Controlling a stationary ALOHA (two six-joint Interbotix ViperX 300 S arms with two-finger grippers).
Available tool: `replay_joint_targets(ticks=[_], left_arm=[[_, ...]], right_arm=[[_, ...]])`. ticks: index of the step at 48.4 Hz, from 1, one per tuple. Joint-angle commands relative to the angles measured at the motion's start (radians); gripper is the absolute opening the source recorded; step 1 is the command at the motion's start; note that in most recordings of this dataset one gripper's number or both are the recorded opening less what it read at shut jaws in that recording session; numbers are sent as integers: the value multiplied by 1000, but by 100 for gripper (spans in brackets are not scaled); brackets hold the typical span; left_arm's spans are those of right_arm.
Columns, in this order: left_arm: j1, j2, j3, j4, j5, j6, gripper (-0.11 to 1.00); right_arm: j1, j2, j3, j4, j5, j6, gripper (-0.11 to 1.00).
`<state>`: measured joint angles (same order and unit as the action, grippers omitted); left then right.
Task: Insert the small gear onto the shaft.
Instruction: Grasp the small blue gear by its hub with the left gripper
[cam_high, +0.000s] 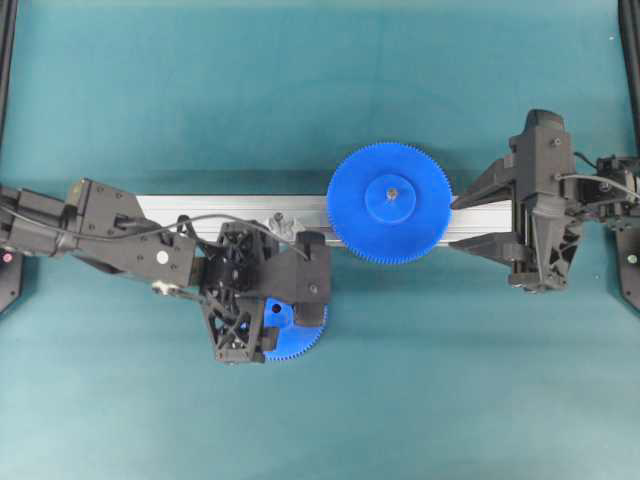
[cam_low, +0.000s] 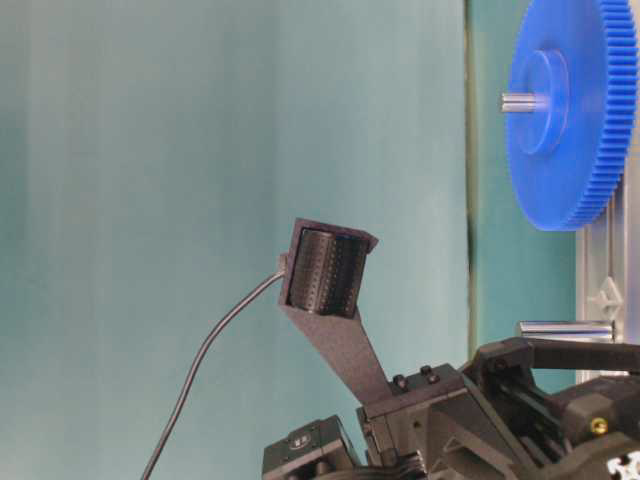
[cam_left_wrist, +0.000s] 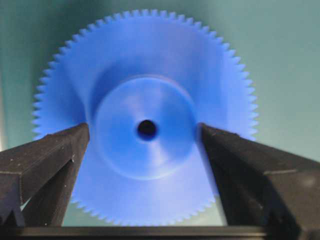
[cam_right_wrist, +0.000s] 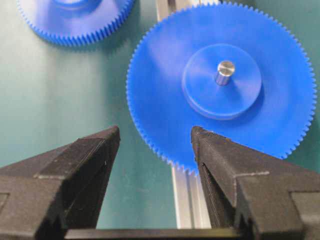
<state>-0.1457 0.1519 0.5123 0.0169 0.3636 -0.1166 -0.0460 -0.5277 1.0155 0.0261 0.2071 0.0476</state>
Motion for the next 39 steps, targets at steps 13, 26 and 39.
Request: replay_joint_targets(ticks=[13, 26, 39], left_arm=[[-12, 8, -29, 3, -6, -5, 91], [-12, 25, -38, 2, 0, -8, 91], [-12, 25, -31, 2, 25, -6, 88]], right_arm=[[-2, -3, -5, -2, -8, 8, 69], [-2, -3, -3, -2, -8, 9, 69], [-2, -5, -3, 0, -17, 9, 69]])
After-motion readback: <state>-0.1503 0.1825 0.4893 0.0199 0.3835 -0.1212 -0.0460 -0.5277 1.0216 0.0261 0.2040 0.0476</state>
